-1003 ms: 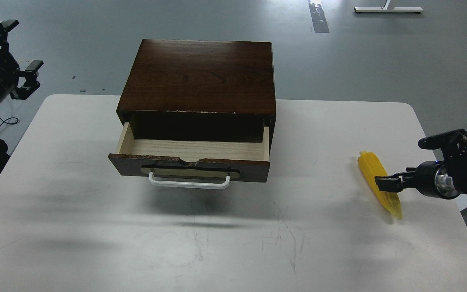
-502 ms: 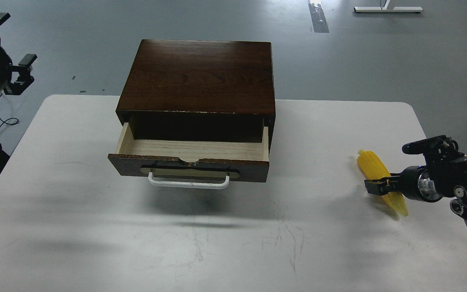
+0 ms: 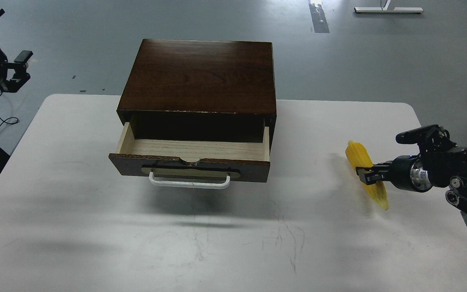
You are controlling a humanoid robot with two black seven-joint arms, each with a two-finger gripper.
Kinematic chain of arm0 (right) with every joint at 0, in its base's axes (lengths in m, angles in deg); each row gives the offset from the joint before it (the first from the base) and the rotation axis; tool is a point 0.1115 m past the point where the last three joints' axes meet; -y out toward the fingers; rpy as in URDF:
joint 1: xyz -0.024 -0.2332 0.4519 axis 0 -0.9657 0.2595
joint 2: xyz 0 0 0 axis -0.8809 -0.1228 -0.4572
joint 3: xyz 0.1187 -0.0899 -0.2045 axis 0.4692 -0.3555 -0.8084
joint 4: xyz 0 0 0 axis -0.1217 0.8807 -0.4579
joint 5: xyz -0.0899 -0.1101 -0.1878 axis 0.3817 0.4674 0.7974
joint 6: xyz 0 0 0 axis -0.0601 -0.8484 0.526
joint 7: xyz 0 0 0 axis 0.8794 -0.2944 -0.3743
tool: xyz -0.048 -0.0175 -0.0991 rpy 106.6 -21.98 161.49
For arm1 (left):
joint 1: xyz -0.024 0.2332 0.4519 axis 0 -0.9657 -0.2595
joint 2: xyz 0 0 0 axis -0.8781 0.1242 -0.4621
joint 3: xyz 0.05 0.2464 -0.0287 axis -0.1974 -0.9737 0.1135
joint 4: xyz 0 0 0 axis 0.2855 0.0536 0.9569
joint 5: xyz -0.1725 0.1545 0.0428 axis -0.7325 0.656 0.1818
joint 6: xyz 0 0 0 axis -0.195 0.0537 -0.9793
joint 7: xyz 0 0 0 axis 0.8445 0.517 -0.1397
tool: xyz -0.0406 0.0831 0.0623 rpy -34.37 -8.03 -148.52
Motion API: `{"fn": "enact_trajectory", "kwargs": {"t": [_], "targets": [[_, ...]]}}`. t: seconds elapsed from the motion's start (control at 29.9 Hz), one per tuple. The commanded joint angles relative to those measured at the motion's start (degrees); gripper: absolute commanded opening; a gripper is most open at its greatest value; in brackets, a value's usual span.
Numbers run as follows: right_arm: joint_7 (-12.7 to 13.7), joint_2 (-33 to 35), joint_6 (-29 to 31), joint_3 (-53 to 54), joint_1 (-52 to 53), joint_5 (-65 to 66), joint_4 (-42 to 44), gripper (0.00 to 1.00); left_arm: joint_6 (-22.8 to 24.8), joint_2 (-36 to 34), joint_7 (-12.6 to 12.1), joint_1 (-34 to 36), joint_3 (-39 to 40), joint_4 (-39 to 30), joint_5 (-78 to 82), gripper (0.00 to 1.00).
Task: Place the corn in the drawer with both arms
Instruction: 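Lift the corn cob and carry it over the open drawer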
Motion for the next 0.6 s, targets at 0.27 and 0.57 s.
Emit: {"fn": "enact_trajectory", "kwargs": {"t": [0.27, 0.57], "targets": [[-8.6, 6.0, -12.0, 0.1, 22.7, 1.8, -14.1, 0.07, 0.0, -0.8, 0.0, 0.4, 0.0, 0.1, 0.0, 0.98], [-20.0, -0.6, -18.4, -0.5, 30.3, 19.7, -14.2, 0.07, 0.0, -1.7, 0.0, 0.5, 0.0, 0.0, 0.0, 0.98]]}}
